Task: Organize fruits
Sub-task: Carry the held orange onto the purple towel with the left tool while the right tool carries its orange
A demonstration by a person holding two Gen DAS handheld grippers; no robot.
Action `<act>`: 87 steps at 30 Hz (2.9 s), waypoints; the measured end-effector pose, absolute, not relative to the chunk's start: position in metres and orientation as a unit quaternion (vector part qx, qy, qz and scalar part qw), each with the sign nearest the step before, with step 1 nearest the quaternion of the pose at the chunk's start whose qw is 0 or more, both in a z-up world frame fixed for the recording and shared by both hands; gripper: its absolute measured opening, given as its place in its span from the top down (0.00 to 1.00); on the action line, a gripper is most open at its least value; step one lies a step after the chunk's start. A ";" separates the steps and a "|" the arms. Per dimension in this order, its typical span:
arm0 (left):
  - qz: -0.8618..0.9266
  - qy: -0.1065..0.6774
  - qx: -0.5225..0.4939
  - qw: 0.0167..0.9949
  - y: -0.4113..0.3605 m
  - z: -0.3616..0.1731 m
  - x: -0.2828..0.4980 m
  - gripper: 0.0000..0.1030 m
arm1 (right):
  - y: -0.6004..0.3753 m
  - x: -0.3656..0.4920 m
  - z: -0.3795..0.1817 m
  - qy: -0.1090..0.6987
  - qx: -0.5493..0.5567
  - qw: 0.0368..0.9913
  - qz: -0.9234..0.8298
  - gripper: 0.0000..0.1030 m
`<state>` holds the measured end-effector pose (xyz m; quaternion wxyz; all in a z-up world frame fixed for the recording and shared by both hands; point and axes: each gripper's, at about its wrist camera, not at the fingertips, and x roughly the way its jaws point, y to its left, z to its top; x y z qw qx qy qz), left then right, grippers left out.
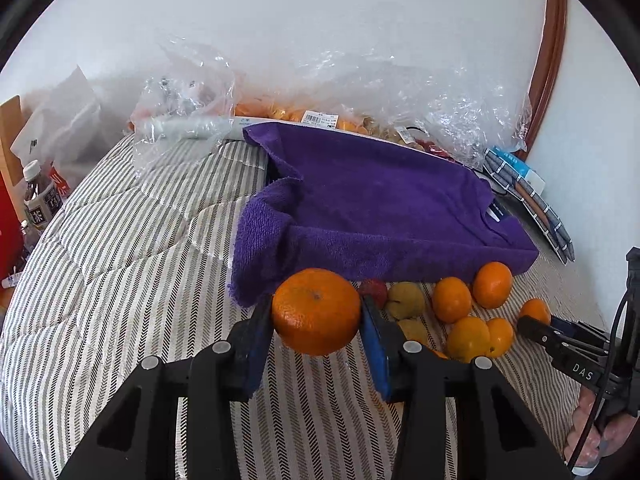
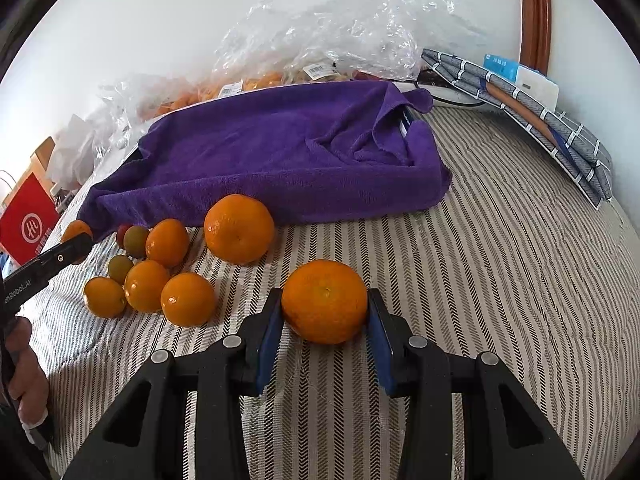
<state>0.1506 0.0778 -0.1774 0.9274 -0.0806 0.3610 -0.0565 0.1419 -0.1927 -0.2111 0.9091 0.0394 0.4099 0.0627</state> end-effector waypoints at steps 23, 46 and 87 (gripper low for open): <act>-0.052 0.324 -0.128 0.936 0.093 -0.163 0.143 0.61 | -0.188 0.122 -0.182 0.372 0.045 0.925 0.072 0.61; -0.028 0.305 -0.152 0.940 0.094 -0.101 0.222 0.61 | -0.187 0.204 -0.121 0.303 0.037 0.948 0.089 0.61; -0.019 0.395 -0.120 0.911 0.059 -0.181 0.305 0.61 | -0.183 0.309 -0.196 0.366 0.027 0.927 0.082 0.61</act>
